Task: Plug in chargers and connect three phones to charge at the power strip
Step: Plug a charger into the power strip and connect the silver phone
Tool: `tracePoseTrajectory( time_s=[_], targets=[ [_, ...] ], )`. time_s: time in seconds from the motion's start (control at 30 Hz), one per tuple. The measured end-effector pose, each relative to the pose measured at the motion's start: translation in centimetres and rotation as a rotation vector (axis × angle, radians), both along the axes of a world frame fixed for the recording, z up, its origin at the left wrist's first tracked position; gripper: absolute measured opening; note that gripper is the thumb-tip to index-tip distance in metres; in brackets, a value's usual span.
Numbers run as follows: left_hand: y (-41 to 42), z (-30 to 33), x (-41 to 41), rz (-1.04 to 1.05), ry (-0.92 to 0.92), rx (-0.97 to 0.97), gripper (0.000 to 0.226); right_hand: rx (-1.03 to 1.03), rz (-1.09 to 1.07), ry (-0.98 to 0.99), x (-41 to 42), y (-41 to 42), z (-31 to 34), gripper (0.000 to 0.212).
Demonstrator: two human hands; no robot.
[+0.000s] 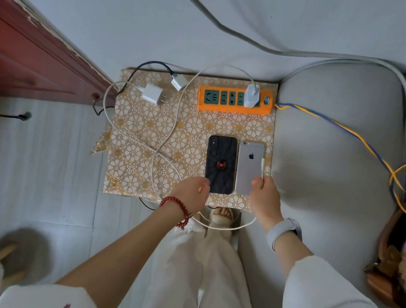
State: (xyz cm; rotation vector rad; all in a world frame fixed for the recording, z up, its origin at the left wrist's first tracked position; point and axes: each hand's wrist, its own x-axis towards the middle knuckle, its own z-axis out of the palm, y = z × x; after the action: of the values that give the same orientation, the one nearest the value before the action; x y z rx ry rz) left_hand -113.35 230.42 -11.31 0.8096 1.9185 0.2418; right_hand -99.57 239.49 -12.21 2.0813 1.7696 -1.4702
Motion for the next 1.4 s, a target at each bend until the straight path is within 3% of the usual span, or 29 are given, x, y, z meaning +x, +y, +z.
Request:
tracePoseTrajectory(
  time_s=[0.1,0.37,0.5,0.73,0.87,1.03,1.23,1.33,1.4],
  targets=[
    [2.3,-2.2,0.9,0.139,-0.017,0.057,0.034,0.023,-0.004,0.014,-0.5,1.1,-1.6,0.032],
    [5.0,-5.9,3.6,0.182,-0.066,0.145,0.04,0.127,0.113,-0.045,-0.9,0.9,-4.9,0.029],
    [4.9,-6.2,2.8,0.359,-0.22,0.099,0.043,0.097,0.01,0.025,-1.1,1.2,-4.5,0.029],
    [4.8,-5.5,1.7,0.574,-0.425,-0.008,0.04,0.171,0.111,0.131,-0.9,1.4,-2.4,0.027],
    [4.7,-3.6,1.9,0.669,-0.674,0.057,0.033,0.143,0.106,0.252,-0.3,1.4,-0.3,0.026],
    [4.1,-2.0,1.0,0.793,-0.549,0.096,0.027,0.234,0.072,0.272,-0.6,1.0,1.6,0.02],
    [2.9,-1.3,-2.0,1.094,-0.497,0.166,0.023,-0.015,0.055,0.279,0.6,-1.3,2.8,0.036],
    [3.3,-0.7,-3.2,1.151,-0.506,0.212,0.006,-0.089,0.138,0.269,0.1,-2.3,2.8,0.03],
    [3.6,-0.2,-3.5,1.173,-0.528,0.241,0.006,-0.175,0.13,0.34,-0.4,-2.6,3.0,0.024]
  ],
)
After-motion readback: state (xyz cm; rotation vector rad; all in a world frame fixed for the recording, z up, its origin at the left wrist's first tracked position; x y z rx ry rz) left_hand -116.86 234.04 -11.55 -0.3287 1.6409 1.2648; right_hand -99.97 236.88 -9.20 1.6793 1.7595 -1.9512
